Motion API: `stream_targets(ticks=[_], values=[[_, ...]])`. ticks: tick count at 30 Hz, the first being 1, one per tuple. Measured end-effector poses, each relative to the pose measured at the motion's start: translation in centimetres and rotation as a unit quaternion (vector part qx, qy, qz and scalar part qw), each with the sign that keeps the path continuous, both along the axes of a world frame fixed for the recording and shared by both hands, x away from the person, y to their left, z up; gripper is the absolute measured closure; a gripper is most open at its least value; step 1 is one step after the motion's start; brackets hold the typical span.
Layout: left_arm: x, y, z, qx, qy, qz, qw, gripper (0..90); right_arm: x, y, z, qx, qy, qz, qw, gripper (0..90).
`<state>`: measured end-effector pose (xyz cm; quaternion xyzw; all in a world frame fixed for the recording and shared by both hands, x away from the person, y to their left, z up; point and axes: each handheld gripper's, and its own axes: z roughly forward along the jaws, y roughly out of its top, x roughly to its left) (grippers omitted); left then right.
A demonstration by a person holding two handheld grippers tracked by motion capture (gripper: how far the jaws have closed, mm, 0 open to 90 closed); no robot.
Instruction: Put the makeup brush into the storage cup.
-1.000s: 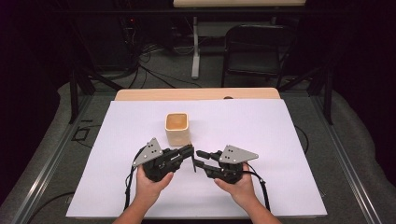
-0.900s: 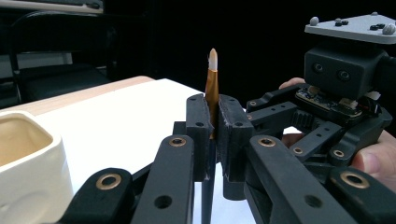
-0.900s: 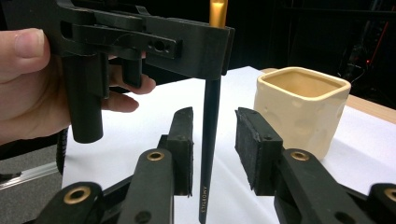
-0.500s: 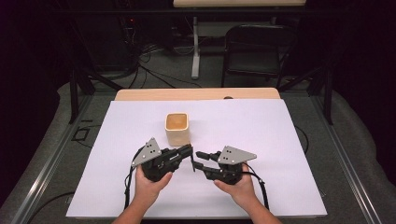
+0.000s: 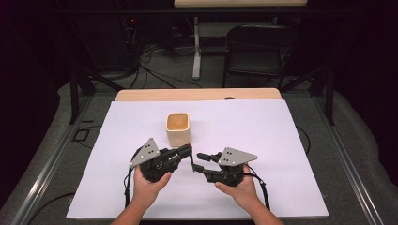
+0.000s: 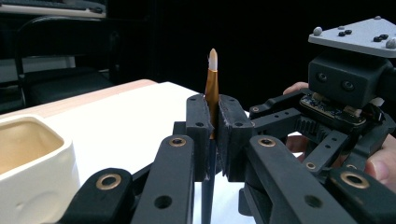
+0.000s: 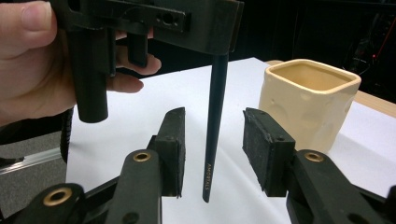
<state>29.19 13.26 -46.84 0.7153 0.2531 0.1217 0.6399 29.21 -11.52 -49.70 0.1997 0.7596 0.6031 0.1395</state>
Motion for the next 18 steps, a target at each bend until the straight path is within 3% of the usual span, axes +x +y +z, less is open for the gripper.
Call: stream_targets(ticks=[7,18], values=[[-0.01,0.37,0.53,0.003,-0.007,-0.001,1.0,84.3,-0.16,-0.16,0.05,-0.008,0.002,-0.001,1.0,58.8],[-0.12,0.36,1.02,-0.016,-0.007,-0.006,0.9998,84.3,-0.22,0.41,-0.48,-0.023,0.012,-0.001,0.9997,61.7]])
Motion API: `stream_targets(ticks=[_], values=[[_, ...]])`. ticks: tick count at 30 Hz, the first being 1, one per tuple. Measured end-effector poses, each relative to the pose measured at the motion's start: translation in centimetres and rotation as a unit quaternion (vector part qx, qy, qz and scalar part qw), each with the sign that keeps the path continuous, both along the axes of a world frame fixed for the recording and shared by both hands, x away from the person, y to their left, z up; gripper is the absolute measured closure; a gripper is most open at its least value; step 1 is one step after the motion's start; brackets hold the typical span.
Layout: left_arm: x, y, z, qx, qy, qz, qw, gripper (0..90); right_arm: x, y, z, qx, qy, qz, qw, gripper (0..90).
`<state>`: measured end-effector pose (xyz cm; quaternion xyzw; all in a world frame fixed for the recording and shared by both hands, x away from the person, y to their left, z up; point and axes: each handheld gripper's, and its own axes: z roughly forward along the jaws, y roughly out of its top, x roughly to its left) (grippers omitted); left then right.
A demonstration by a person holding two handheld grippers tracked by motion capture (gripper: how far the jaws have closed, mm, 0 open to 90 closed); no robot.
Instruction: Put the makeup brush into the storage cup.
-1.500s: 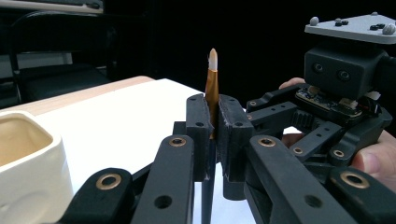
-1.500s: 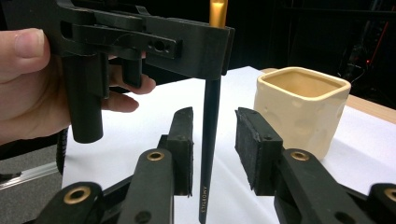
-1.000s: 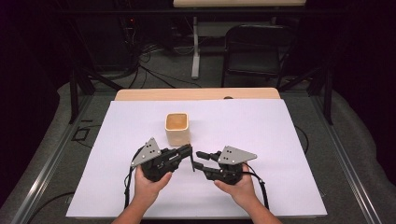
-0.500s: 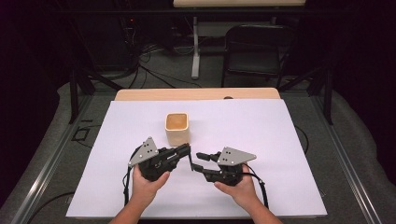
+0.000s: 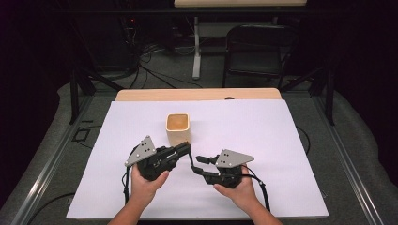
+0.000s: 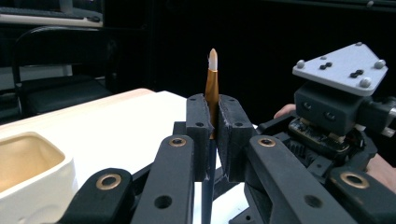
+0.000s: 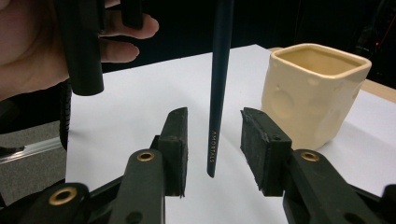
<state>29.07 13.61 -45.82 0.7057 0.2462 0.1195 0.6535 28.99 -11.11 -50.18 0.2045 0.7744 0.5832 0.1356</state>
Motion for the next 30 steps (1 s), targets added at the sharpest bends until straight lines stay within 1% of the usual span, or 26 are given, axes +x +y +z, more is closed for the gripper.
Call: stream_targets(ticks=[3,5,6,9,12,19,23,27,30], values=[[-0.03,-0.07,0.07,-0.008,0.002,-0.003,1.0,84.3,0.02,0.1,-0.14,-0.002,0.003,0.0,1.0,62.8],[-0.06,-0.06,0.19,-0.013,0.003,-0.007,0.9999,84.3,-0.03,0.19,-0.21,-0.009,-0.001,-0.003,1.0,64.1],[-0.06,-0.06,0.19,-0.013,0.003,-0.007,0.9999,84.3,-0.03,0.19,-0.21,-0.009,-0.001,-0.003,1.0,64.1],[-0.12,-0.15,0.45,-0.013,0.001,-0.008,0.9999,84.4,-0.09,0.33,-0.29,-0.013,-0.002,-0.005,0.9999,68.4],[-0.08,-0.31,0.49,-0.019,0.003,-0.01,0.9998,84.3,-0.01,0.36,-0.4,-0.019,-0.004,-0.007,0.9998,72.1],[0.05,-0.58,0.39,-0.015,0.006,-0.012,0.9998,84.3,0.02,0.47,-0.6,-0.035,-0.016,-0.005,0.9993,81.9],[0.08,-0.54,0.38,-0.012,0.008,-0.013,0.9998,84.3,0.09,0.45,-0.68,-0.044,-0.021,-0.001,0.9988,83.3],[0.07,-0.46,0.42,-0.013,0.009,-0.012,0.9998,84.3,0.25,0.27,-0.65,-0.041,-0.02,-0.003,0.9989,84.5],[0.05,-0.43,0.44,-0.014,0.008,-0.012,0.9998,84.2,0.29,0.2,-0.61,-0.036,-0.013,-0.003,0.9993,84.7]])
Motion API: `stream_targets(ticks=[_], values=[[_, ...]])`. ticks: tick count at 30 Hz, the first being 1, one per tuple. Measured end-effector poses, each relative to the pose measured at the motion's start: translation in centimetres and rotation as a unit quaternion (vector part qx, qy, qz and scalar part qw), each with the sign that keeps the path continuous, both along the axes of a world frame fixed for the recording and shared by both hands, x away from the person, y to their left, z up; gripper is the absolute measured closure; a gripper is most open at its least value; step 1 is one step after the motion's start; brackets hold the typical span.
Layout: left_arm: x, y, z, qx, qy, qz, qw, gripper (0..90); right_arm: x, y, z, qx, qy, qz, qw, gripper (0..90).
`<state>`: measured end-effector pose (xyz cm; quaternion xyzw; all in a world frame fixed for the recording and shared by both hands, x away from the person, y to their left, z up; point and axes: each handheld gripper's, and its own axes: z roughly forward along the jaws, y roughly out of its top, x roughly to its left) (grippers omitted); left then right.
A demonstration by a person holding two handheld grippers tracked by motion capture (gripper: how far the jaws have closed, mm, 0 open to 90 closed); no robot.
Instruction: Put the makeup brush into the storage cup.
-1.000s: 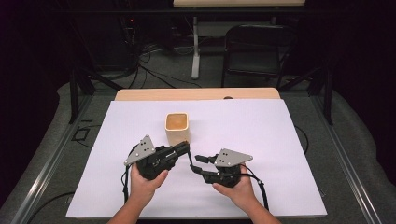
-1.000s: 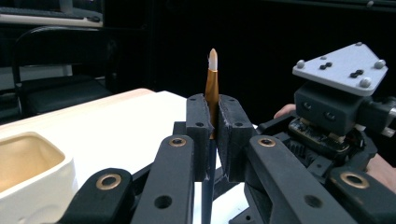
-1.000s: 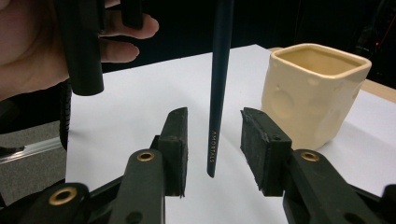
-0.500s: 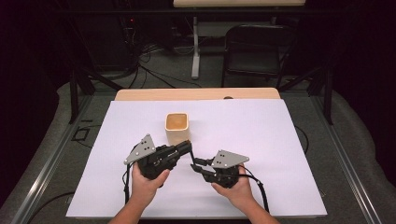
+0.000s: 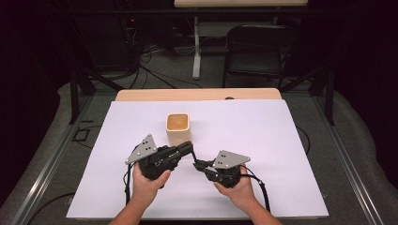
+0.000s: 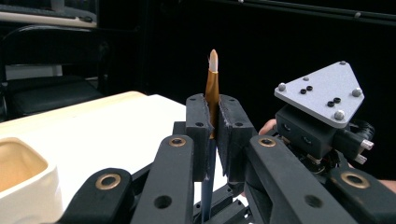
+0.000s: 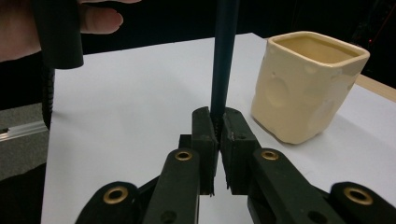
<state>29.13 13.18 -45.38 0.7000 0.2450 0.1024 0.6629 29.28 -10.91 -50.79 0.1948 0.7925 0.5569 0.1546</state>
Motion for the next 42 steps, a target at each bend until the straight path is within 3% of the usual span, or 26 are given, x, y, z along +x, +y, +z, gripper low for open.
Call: stream_targets(ticks=[7,21,25,42], values=[[-0.16,-0.25,-0.08,0.0,-0.011,0.004,0.9999,83.7,0.05,0.08,-0.04,0.009,0.015,-0.002,0.9998,85.1],[0.0,-0.69,-0.28,-0.005,-0.006,0.007,0.9999,75.5,-0.01,0.17,0.05,0.026,0.022,0.005,0.9994,85.2],[0.03,-0.82,-0.42,-0.003,-0.003,0.005,1.0,77.6,-0.02,0.08,0.18,0.037,0.026,0.005,0.999,85.2],[0.12,-0.98,-0.53,-0.003,-0.004,0.009,0.9999,83.7,0.1,0.21,0.05,0.044,0.034,0.004,0.9985,85.1]])
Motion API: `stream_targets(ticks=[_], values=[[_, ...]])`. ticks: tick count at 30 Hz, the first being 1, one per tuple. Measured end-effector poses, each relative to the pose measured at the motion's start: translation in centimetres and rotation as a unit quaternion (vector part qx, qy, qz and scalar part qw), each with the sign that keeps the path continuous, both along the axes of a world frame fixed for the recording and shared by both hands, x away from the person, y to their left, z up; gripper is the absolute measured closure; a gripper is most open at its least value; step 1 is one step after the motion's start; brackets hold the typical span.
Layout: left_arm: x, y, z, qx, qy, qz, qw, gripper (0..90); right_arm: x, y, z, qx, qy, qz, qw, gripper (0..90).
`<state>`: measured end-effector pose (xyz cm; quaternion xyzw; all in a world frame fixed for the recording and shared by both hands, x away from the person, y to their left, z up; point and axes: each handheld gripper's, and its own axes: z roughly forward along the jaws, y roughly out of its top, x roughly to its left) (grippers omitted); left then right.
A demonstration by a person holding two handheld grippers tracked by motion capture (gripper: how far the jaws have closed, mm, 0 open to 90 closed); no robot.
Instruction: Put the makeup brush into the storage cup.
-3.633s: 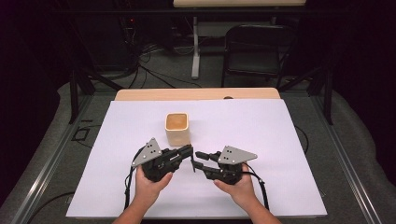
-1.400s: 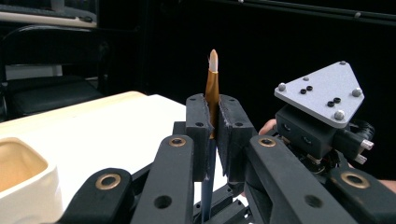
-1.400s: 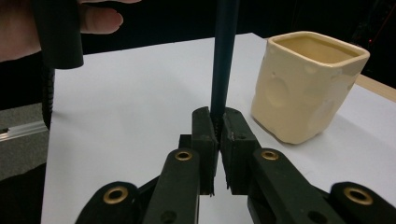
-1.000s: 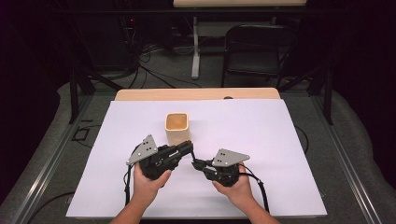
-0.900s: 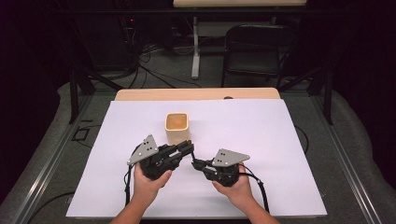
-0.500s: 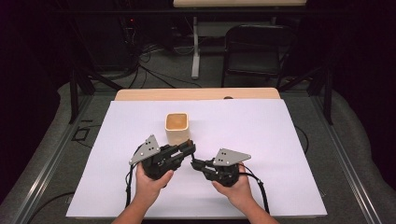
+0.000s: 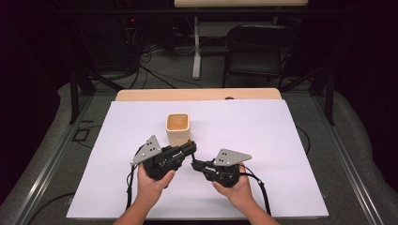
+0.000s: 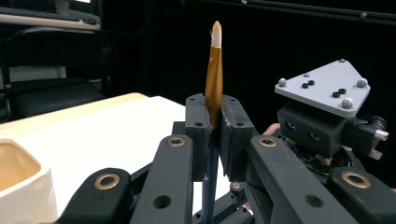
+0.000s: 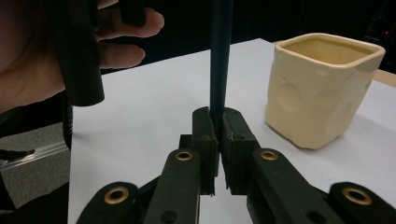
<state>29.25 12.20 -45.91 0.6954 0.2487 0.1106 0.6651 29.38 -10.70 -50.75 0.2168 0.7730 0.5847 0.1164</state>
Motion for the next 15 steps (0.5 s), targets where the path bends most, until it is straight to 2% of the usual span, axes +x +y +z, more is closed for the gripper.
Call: stream_targets(ticks=[6,10,15], values=[[0.12,-0.16,0.07,0.005,-0.001,0.004,1.0,83.7,0.07,0.03,0.01,-0.001,0.0,-0.006,1.0,84.0],[0.22,-0.12,0.08,0.005,-0.002,0.008,1.0,83.8,0.09,-0.06,0.08,-0.002,-0.003,-0.016,0.9999,74.4],[0.39,0.21,0.32,0.001,-0.003,0.014,0.9999,83.8,0.02,-0.27,0.37,0.002,-0.011,-0.018,0.9998,67.8]])
